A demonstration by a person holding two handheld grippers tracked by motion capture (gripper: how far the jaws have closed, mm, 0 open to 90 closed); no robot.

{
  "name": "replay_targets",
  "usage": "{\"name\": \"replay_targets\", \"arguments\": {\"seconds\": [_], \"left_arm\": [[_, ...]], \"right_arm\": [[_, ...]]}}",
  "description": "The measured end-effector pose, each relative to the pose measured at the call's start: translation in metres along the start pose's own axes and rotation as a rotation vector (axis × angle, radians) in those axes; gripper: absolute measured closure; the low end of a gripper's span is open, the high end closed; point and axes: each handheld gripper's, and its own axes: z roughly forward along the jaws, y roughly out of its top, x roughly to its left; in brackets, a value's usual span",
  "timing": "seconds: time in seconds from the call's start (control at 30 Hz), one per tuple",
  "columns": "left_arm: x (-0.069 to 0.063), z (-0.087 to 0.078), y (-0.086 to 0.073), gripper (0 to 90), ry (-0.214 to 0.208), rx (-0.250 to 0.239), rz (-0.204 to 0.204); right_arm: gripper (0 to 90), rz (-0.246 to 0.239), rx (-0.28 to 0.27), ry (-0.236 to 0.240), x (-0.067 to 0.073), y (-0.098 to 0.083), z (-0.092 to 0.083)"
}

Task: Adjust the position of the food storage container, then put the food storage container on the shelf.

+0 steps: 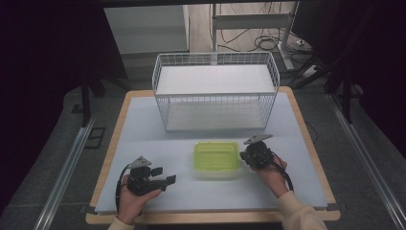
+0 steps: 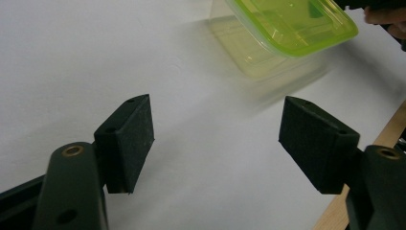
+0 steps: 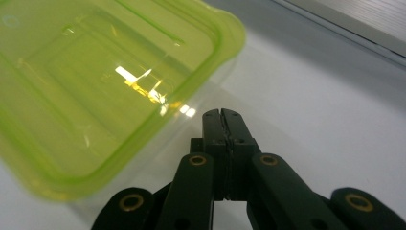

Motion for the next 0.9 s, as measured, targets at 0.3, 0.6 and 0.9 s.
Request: {"name": "replay_targets", "arguments": {"seconds": [0.3,0.6,0.9], "left_arm": [[-0.001,-0.001,0.001,27.2,-0.002,-0.005,-0.002],[-0.003,-0.001,0.003,27.1,-0.025,-0.015,-0.023],[-0.007,0.008,0.02,27.1,-0.06,-0.02,-0.056]], "right_arm": [[89.5,0.097,-0.073,0.077,-0.014,-0.027,-0.035],[66.2,0.173,-0.152,0.178,-0.022,-0.041,-0.046],[30.1,0.167,-0.219,0.237,-0.018,-0.041,-0.047]]}}
